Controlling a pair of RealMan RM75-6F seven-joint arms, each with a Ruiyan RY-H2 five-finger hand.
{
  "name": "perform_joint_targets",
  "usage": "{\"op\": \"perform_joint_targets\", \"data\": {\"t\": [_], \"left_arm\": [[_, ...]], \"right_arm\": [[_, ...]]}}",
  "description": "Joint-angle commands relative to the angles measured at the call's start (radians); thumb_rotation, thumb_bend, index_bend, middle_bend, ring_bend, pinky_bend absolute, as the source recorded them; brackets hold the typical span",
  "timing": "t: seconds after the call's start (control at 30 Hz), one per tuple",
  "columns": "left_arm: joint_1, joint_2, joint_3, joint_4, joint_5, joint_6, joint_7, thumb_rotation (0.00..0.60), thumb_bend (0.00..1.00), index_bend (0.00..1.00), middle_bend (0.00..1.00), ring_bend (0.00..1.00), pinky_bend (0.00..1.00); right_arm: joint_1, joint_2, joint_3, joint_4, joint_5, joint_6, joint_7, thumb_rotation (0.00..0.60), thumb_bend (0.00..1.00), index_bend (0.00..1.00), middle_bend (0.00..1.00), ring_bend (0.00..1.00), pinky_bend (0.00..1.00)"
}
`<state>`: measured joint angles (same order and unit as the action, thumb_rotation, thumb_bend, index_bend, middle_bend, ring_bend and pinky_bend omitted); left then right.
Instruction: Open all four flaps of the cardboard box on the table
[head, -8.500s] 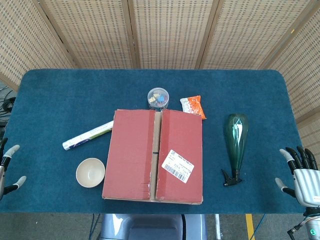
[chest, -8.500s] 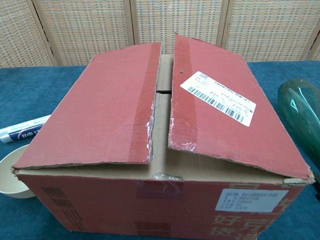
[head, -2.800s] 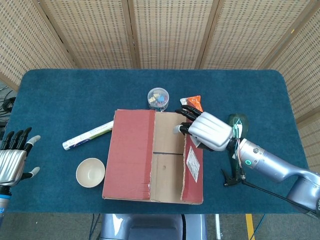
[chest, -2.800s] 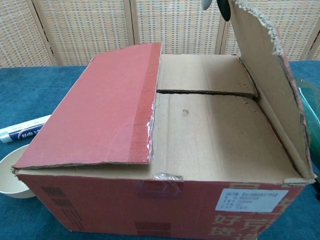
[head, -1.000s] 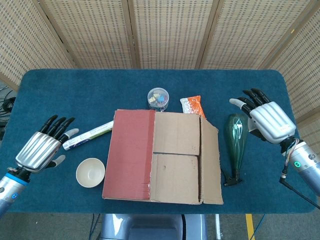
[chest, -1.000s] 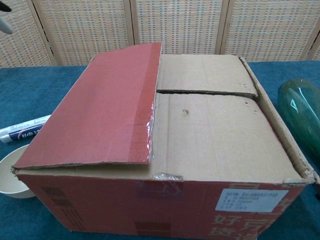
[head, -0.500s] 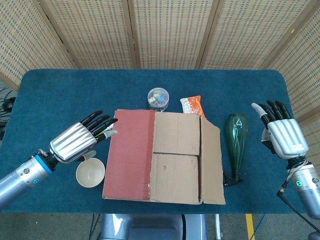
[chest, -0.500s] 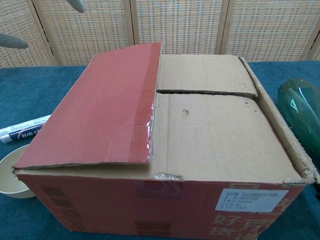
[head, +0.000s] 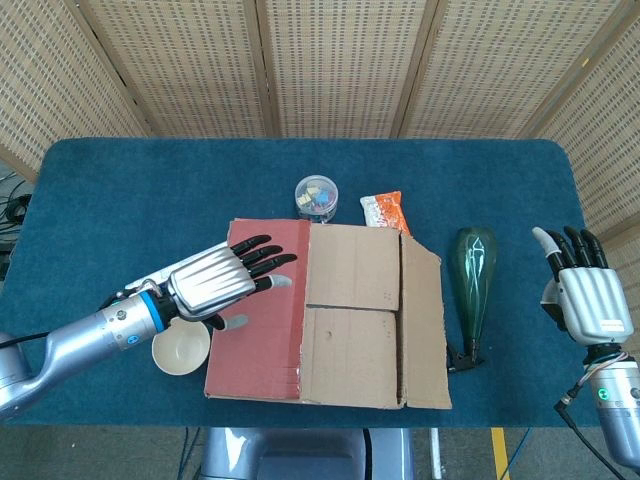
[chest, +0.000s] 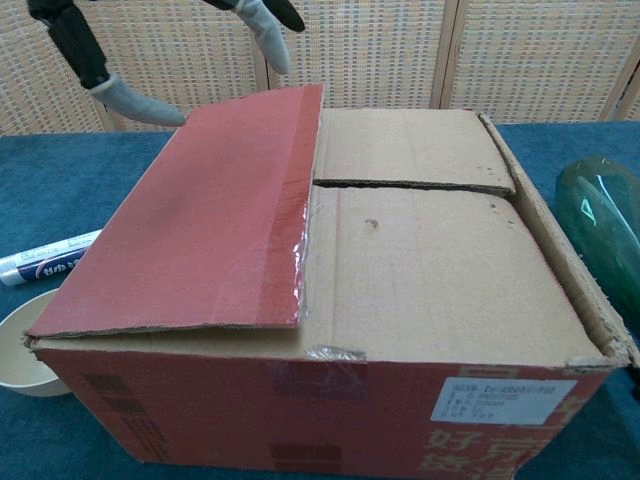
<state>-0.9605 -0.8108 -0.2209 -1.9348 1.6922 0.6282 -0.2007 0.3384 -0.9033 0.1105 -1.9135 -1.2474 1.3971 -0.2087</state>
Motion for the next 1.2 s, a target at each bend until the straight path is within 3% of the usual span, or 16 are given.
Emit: {"op": "perform_joint_targets", "data": {"t": [0.03, 0.1, 0.23, 0.57, 0.9, 1.2], "left_arm": [[-0.062, -0.053, -0.001, 0.037, -0.004, -0.045, -0.059, 0.294, 0.33, 0.21, 0.04, 0.04, 0.0], [-0.09, -0.075, -0.003, 0.052, -0.01, -0.059, -0.08, 0.231, 0.32, 0.22, 0.06, 0.04, 0.0], [-0.134, -0.11, -0.004, 0.078, -0.031, -0.09, -0.103, 0.203, 0.32, 0.27, 0.1, 0.07, 0.0], [-0.206, -0.177, 0.005, 0.113, -0.089, -0.157, -0.095, 0.198, 0.33, 0.32, 0.13, 0.09, 0.0], [-0.253, -0.251, 0.009, 0.153, -0.18, -0.191, 0.01, 0.195, 0.32, 0.34, 0.14, 0.09, 0.0], [-0.265, -0.246, 0.014, 0.144, -0.239, -0.204, 0.067, 0.185, 0.32, 0.44, 0.27, 0.19, 0.0]], "right_arm": [[-0.015, -0.01, -0.001, 0.009, -0.003, 0.012, -0.001, 0.6, 1.0, 0.07, 0.14, 0.0, 0.03], [-0.023, -0.015, 0.002, 0.015, -0.002, 0.018, -0.003, 0.6, 1.0, 0.07, 0.14, 0.0, 0.03], [-0.033, -0.016, 0.009, 0.018, -0.003, 0.02, 0.002, 0.6, 1.0, 0.07, 0.14, 0.0, 0.03], [-0.047, -0.021, 0.02, 0.036, -0.009, 0.012, 0.021, 0.6, 1.0, 0.07, 0.14, 0.0, 0.03], [-0.066, -0.024, 0.029, 0.054, -0.014, 0.008, 0.045, 0.6, 1.0, 0.07, 0.14, 0.0, 0.03], [-0.078, -0.02, 0.036, 0.059, -0.016, 0.011, 0.055, 0.6, 1.0, 0.07, 0.14, 0.0, 0.03]]}}
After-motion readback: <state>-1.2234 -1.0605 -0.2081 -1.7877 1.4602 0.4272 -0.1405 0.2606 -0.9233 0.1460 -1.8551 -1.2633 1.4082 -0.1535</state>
